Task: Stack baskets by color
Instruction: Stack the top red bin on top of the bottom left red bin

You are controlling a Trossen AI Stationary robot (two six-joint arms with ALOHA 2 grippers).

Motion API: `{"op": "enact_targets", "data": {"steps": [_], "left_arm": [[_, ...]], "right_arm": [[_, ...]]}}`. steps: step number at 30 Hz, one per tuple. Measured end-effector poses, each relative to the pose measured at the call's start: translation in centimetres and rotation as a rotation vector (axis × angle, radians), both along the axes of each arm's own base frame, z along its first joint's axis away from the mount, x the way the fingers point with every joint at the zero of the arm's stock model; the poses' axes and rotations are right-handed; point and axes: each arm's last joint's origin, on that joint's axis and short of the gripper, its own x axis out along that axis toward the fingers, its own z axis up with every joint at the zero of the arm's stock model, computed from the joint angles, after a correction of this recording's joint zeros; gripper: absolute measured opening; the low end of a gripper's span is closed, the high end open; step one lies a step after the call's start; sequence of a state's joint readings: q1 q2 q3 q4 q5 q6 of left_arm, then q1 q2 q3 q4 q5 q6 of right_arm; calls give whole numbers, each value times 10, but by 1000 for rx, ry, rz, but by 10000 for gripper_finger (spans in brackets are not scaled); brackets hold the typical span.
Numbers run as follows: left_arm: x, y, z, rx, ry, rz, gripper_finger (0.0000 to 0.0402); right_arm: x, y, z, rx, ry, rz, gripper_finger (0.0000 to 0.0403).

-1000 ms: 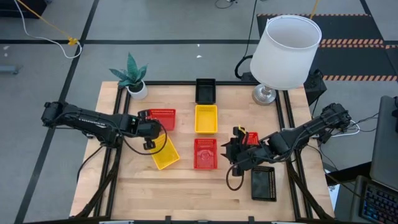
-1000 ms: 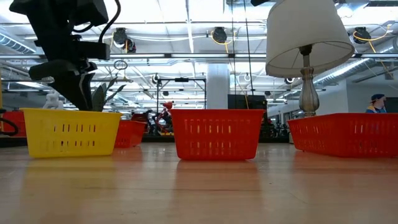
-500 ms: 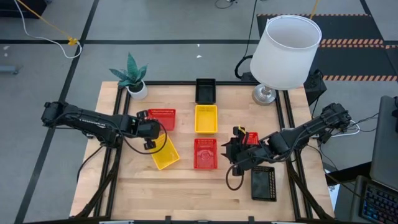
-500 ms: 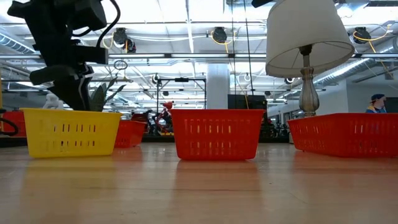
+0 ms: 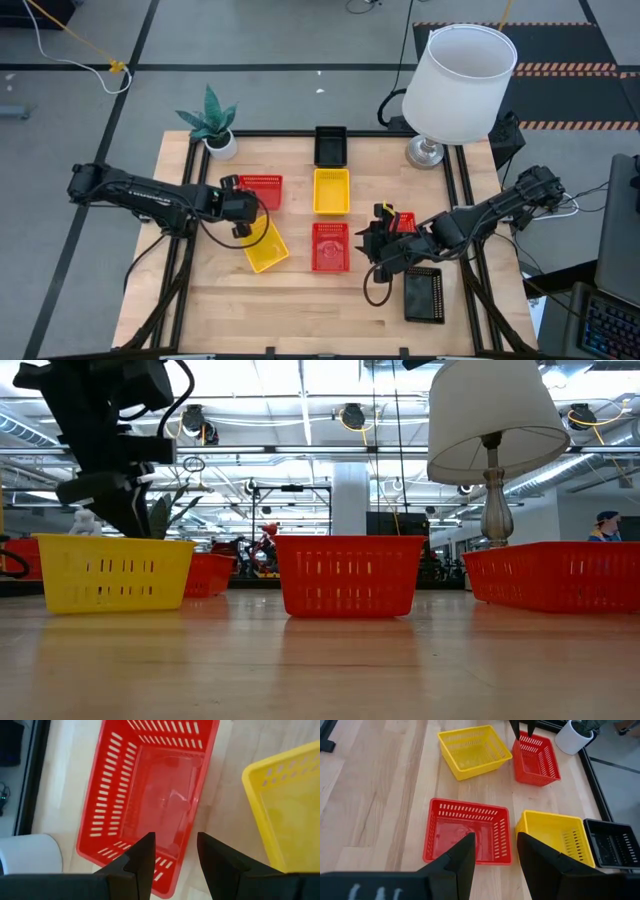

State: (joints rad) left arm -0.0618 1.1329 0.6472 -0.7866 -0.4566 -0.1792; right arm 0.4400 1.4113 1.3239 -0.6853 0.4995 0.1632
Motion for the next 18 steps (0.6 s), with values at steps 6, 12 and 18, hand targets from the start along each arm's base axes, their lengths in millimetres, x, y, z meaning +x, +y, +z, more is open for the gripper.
{"op": "enact_targets", "data": {"steps": [6, 12, 18], "left_arm": [[7, 3, -10, 18, 69, -32, 147], [13, 3, -20, 22, 131, -67, 147], [16, 7, -27, 23, 177, -67, 147]], "right_arm": [[0, 0, 0, -1, 0, -1, 141], [0, 0, 0, 0, 0, -1, 141], [0, 0, 0, 0, 0, -1, 141]]}}
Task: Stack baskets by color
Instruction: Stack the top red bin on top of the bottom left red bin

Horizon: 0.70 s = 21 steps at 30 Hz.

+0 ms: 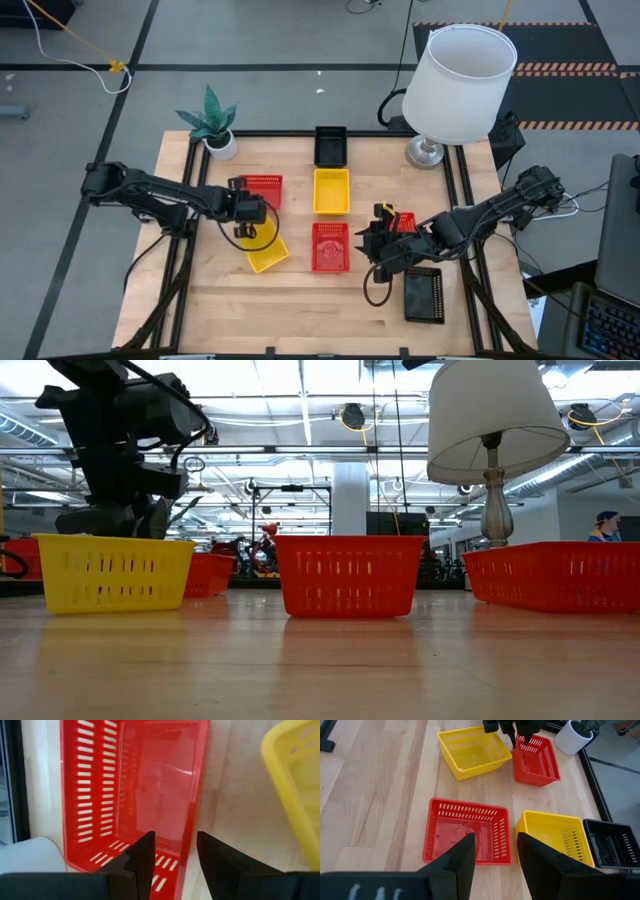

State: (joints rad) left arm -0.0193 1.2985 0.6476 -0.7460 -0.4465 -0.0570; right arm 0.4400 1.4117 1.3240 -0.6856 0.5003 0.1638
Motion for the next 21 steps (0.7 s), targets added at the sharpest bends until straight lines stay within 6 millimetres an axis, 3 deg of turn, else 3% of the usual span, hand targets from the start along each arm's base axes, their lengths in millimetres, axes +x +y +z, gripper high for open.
{"op": "enact_targets", "data": {"steps": [5, 14, 21], "left_arm": [[6, 4, -2, 7, -18, -16, 128], [7, 6, -2, 26, 10, -94, 15], [15, 3, 16, 117, 18, -143, 16]], "right_arm": [[0, 0, 0, -2, 0, 2, 141], [0, 0, 0, -14, 3, 13, 141], [0, 0, 0, -17, 3, 15, 141]]}}
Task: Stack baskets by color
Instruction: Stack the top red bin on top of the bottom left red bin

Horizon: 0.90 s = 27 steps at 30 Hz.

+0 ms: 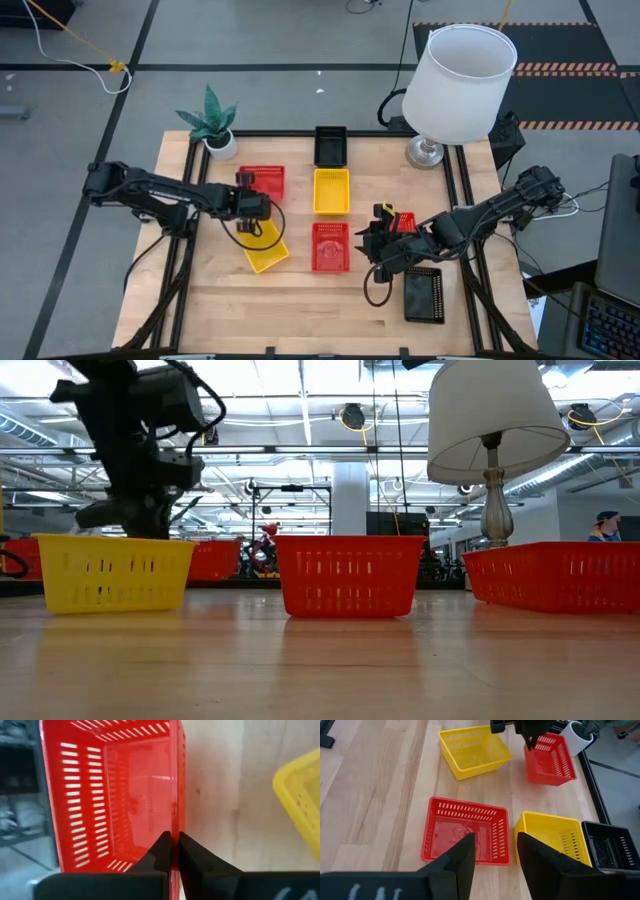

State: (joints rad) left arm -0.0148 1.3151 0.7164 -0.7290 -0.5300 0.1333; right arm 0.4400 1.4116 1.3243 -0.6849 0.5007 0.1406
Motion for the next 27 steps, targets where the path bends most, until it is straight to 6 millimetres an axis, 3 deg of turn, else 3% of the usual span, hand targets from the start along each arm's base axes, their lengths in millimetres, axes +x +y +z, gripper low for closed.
{"op": "enact_targets", "data": {"steps": [6, 18, 27], "left_arm": [[14, -20, 27, 76, -17, -163, 15], [32, -85, 90, 213, -92, -717, 16], [38, -108, 115, 324, -111, -1075, 17]], "right_arm": [[0, 0, 0, 3, 0, -2, 141], [-12, 11, -5, 55, 54, -39, 141], [-44, 22, 2, 54, 47, -130, 141]]}}
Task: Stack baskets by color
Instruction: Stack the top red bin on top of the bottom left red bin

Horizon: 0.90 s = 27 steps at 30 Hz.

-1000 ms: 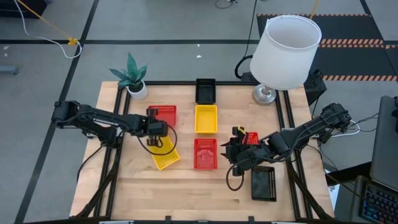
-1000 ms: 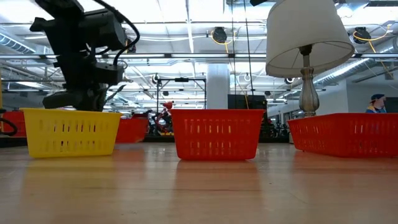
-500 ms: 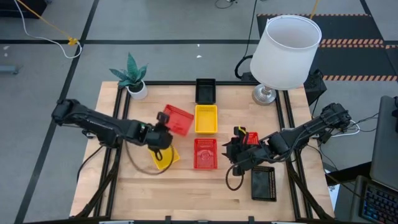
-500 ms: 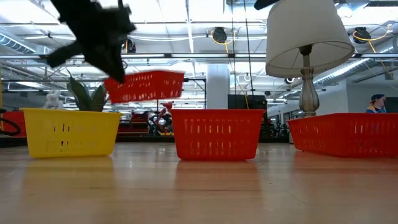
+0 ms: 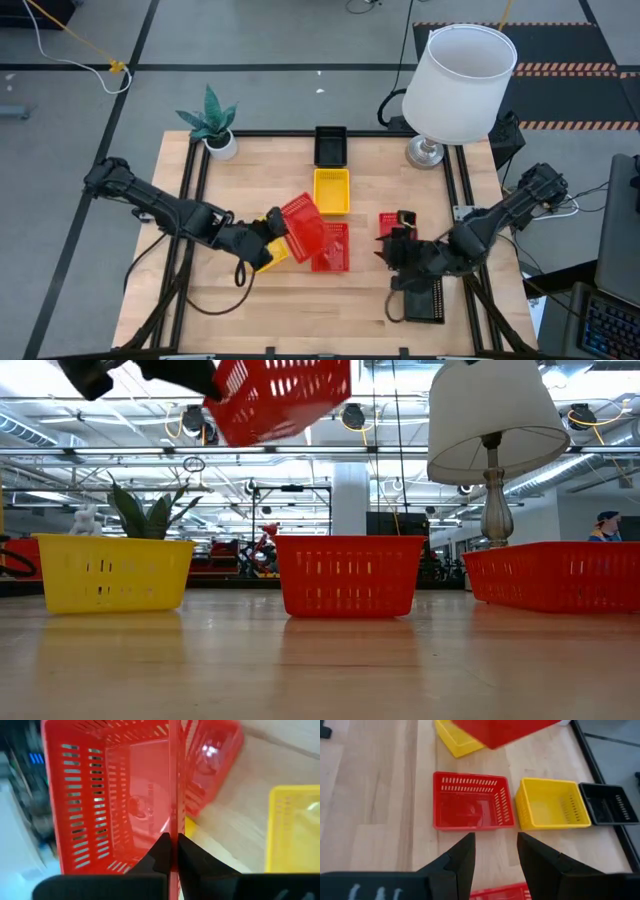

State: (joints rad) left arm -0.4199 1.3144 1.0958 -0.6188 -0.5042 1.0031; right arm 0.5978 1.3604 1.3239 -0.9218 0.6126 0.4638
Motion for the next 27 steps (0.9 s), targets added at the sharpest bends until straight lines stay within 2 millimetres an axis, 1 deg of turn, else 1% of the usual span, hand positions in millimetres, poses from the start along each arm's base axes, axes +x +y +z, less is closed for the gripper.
{"op": "enact_targets", "data": {"steps": [4, 7, 10, 13, 17, 22, 24, 27], "left_arm": [[8, -2, 7, 73, -52, -161, 10], [17, 5, 13, 33, -110, -237, 8], [23, 12, 17, 3, -154, -291, 17], [27, 18, 19, 26, -176, -327, 19], [31, 25, 23, 33, -218, -337, 8], [35, 26, 33, 60, -237, -385, 18], [39, 25, 38, 62, -242, -408, 15], [46, 24, 43, 55, -214, -464, 8]], "right_arm": [[-15, 6, 4, 9, -24, -22, 141], [-22, 11, 5, -8, -38, -16, 141], [-26, 14, 8, -11, -60, -4, 141], [-26, 14, 9, -7, -67, -3, 141], [-26, 13, 10, 2, -74, -12, 141], [-27, 15, 9, 63, -105, -71, 141], [-26, 17, 5, 73, -140, -93, 141], [-25, 23, -4, 87, -174, -74, 141]]}}
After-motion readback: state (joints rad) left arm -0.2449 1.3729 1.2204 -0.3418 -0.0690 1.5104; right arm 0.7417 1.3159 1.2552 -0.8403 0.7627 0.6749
